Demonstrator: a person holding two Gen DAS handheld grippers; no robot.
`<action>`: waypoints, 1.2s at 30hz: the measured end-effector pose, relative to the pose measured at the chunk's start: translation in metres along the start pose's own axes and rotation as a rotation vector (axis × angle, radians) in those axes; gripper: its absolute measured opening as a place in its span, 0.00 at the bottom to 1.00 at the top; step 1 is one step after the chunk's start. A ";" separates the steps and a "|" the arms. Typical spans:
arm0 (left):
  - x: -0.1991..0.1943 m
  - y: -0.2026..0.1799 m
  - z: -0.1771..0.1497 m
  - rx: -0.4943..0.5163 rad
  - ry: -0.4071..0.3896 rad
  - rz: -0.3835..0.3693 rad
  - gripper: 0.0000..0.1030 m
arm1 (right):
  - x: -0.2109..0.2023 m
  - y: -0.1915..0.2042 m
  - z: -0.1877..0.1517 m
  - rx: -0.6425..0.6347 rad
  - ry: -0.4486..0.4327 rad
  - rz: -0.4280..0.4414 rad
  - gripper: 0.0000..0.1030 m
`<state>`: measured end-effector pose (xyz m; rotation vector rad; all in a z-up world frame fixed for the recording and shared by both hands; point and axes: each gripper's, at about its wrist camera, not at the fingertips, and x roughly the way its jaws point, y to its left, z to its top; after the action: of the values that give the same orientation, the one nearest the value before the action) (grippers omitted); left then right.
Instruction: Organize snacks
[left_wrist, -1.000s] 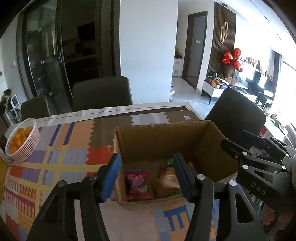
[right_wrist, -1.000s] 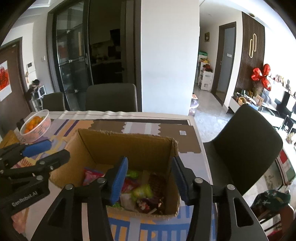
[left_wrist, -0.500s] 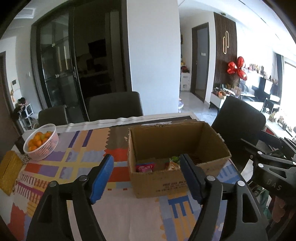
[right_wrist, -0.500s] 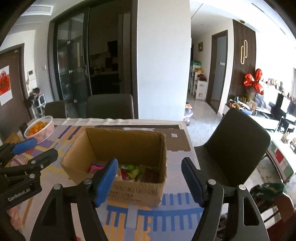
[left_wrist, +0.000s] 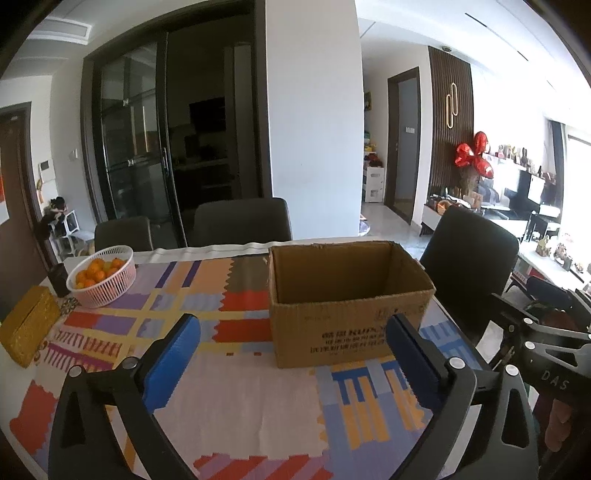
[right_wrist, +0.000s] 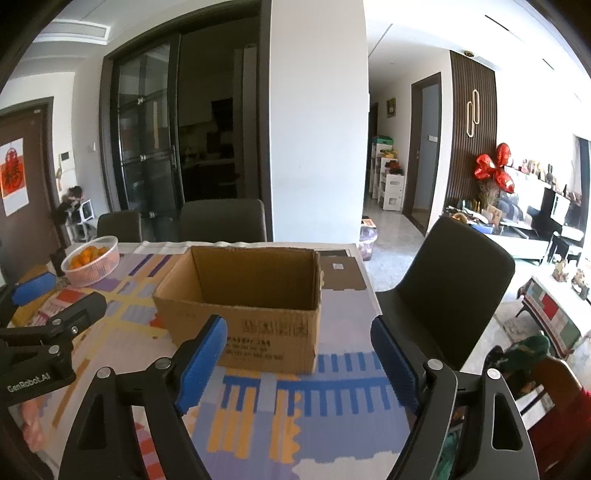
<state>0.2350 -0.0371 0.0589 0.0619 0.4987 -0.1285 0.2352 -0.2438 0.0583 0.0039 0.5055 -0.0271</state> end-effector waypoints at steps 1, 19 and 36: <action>-0.003 0.000 -0.002 0.001 -0.002 0.002 1.00 | -0.002 0.001 -0.002 -0.001 0.002 0.000 0.79; -0.054 -0.008 -0.028 0.040 -0.016 0.023 1.00 | -0.045 0.002 -0.036 -0.017 -0.001 -0.012 0.81; -0.061 -0.009 -0.035 0.045 -0.031 0.023 1.00 | -0.053 0.001 -0.044 -0.031 -0.010 -0.028 0.81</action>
<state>0.1637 -0.0358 0.0572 0.1091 0.4638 -0.1179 0.1678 -0.2407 0.0458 -0.0335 0.4955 -0.0470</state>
